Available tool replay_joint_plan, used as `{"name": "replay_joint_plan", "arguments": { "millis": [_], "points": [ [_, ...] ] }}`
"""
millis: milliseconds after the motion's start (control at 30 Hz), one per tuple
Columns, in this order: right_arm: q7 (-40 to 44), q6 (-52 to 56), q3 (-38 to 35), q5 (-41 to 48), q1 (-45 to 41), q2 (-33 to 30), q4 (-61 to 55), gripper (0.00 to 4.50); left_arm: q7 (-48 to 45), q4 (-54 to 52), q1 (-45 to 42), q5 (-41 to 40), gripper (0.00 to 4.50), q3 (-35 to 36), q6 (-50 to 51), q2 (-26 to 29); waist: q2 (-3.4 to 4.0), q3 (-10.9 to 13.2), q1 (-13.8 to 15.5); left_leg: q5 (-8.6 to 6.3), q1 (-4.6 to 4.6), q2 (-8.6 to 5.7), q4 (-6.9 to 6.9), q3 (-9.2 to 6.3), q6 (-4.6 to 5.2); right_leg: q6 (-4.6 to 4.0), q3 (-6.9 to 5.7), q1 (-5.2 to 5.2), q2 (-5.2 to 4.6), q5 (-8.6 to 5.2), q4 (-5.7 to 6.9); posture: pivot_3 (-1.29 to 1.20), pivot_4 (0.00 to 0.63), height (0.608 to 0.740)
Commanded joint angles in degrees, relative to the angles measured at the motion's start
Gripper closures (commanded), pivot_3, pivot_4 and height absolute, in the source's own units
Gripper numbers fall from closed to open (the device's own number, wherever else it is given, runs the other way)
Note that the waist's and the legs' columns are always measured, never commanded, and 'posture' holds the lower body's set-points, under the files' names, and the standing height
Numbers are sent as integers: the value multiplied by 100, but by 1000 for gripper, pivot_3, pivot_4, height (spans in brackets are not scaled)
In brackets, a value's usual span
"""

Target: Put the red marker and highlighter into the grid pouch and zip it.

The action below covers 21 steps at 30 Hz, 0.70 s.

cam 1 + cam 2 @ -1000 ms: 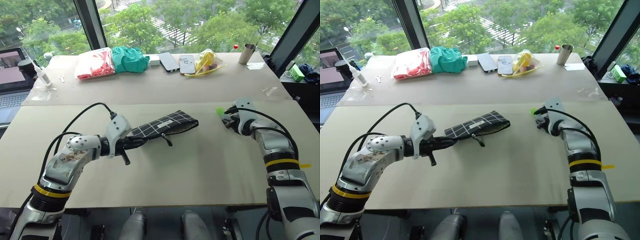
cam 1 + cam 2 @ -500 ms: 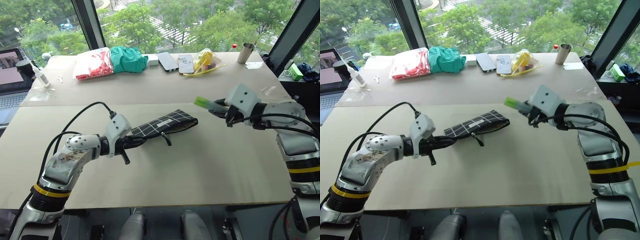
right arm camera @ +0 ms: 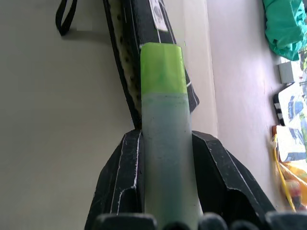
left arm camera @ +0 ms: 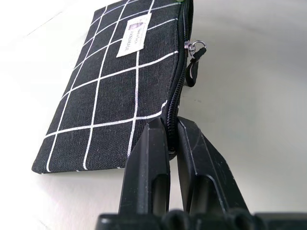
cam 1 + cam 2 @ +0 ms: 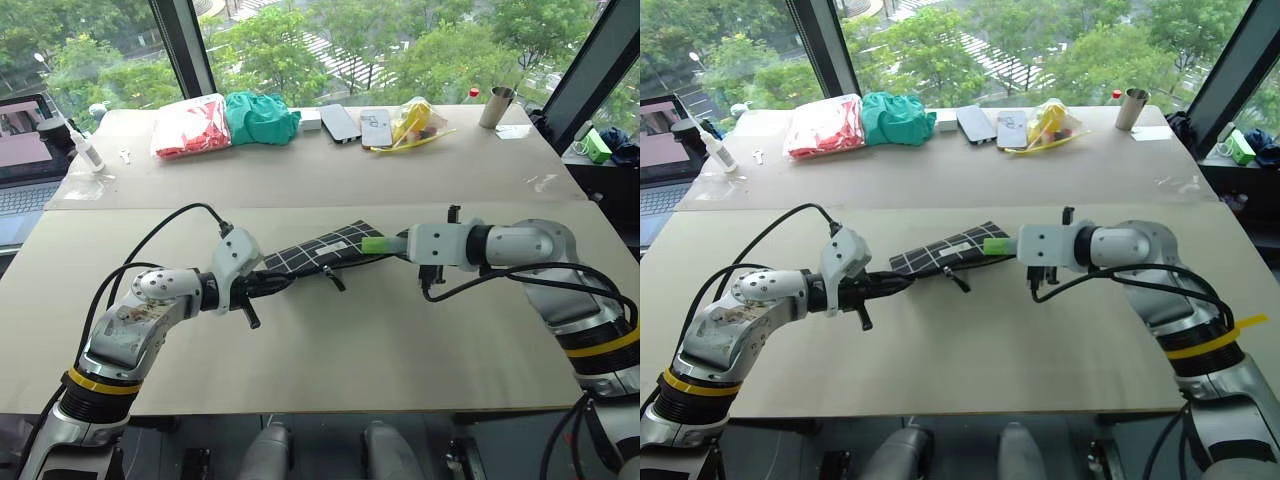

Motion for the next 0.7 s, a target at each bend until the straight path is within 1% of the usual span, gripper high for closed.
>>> {"name": "replay_joint_plan", "arguments": {
  "millis": [33,100,200,333,500,600,700],
  "points": [
    [211,77,-484,439,-22,-161,-245,3464,-5,-215,-23,-69,4500,129,-17,44,0,0,-6,0,0,0,0,0,0,0,0,0,0,0,0,0,150,740],
    [241,159,-541,499,-34,-166,-292,3464,-4,-218,-13,-72,4500,129,-12,44,0,0,-22,0,2,1,0,0,0,0,0,0,1,0,1,0,150,740],
    [220,133,-424,385,11,-105,-326,3464,-6,-214,-11,-70,4500,128,-16,45,0,0,-31,0,3,3,-2,0,0,0,0,0,3,0,2,0,150,740],
    [22,167,-243,86,10,48,-215,3464,7,-215,-23,-68,4500,129,-15,37,0,0,-25,0,2,2,-1,0,0,0,0,0,3,0,2,0,150,740],
    [-29,0,-6,-303,201,30,-132,3464,19,-243,-8,-79,4500,153,7,51,0,0,-15,0,1,2,-1,-1,0,0,0,1,2,0,2,0,150,740],
    [-230,50,128,-613,159,168,-36,3464,29,-251,-7,-82,4500,160,18,54,0,0,-18,0,2,1,0,0,0,0,0,0,2,0,2,0,150,740],
    [-312,109,148,-703,84,286,30,3464,30,-257,-9,-87,4500,161,24,60,0,0,-31,0,3,2,-1,0,0,0,0,-1,3,0,3,0,150,740]
  ]
}}
